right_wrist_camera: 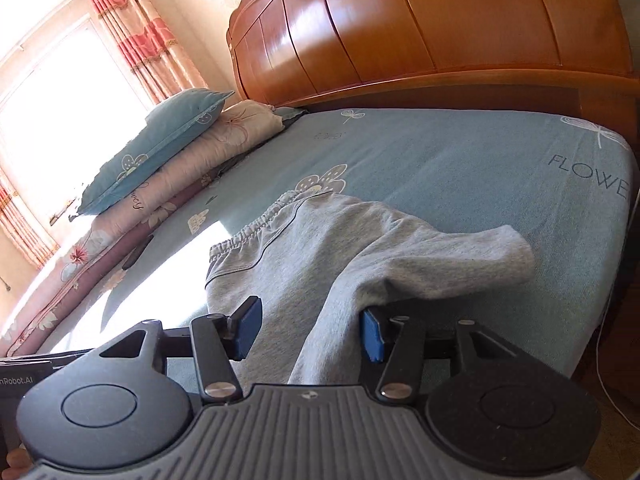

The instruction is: Fold clothes

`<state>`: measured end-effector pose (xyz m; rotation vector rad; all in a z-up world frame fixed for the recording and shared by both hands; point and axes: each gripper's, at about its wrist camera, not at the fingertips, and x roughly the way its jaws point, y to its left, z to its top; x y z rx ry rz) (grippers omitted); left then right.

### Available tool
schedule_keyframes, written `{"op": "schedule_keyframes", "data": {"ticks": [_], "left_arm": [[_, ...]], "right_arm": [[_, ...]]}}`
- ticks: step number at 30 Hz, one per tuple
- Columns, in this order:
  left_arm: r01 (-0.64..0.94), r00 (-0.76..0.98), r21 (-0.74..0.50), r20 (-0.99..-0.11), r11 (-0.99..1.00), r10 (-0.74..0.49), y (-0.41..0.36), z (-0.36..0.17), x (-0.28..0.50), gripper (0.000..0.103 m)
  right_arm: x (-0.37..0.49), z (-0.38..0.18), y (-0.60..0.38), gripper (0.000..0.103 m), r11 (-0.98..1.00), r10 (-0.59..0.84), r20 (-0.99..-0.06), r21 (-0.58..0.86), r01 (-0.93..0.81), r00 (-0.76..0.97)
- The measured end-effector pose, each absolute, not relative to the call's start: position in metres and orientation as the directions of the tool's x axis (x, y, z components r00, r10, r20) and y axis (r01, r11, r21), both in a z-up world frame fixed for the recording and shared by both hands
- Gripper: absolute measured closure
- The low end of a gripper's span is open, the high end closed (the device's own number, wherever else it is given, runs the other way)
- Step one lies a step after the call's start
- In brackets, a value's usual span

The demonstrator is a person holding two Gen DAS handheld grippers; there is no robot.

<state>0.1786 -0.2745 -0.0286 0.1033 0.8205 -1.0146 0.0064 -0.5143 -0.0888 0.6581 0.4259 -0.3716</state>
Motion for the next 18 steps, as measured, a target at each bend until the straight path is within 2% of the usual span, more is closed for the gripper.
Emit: {"op": "schedule_keyframes", "data": {"ticks": [6,14,18], "left_arm": [[0.799,0.278,-0.267,-0.631,0.539,-0.724,-0.264,-0.024,0.158,0.045],[0.829,0.318,-0.157,-0.657,0.537,-0.683,-0.256,-0.028,0.120,0.044],[0.841,0.347,-0.088,-0.670,0.534,-0.656,-0.253,-0.029,0.101,0.041]], "right_arm": [[-0.031,-0.072,-0.523,0.045,0.711,-0.258,-0.457,0.506,0.488,0.851],[-0.047,-0.052,-0.520,0.044,0.711,-0.260,-0.427,0.522,0.471,0.866],[-0.062,-0.046,-0.525,0.036,0.682,-0.245,-0.410,0.571,0.457,0.879]]}}
